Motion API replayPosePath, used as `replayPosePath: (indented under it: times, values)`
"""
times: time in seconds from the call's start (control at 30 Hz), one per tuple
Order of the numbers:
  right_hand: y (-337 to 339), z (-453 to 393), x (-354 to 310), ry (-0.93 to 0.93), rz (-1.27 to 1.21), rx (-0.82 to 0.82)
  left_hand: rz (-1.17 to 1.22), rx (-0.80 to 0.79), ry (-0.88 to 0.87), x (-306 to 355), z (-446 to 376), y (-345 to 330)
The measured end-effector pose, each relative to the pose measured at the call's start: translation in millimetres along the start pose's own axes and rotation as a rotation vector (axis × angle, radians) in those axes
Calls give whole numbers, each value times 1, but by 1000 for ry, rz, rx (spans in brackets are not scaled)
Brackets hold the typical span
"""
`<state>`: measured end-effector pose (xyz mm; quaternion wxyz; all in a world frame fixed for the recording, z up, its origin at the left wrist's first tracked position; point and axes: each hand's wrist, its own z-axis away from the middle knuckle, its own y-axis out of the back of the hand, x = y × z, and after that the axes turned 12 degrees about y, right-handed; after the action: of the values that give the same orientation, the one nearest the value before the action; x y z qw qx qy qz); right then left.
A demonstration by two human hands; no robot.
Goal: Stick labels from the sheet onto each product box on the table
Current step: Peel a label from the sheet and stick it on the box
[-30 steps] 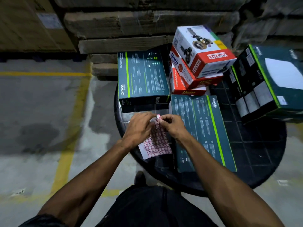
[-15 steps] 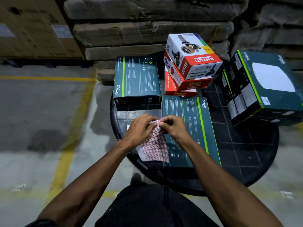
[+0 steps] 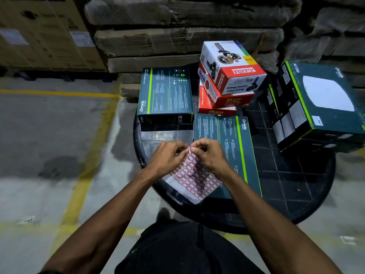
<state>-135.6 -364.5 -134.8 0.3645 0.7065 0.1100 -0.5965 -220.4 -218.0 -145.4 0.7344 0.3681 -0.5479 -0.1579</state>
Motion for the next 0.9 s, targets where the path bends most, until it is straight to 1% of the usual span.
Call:
replayPosePath:
  times: [0.23,0.4,0.53,0.77,0.9]
  values:
    - [3,9,-8,-10,-4,-23,-18,-39,-3,4,5,2]
    - [4,11,-9,-25,7,-72,-54,-56,31,4,6,3]
    - [3,11,-8,-41,7,-75,-43,-55,56,1,6,3]
    - [-8,7,-2,-96,-4,-105,80,52,155,-11,3,4]
    - [-24,-5,1,-143,-3,-95,-1,178,192,-27,3,13]
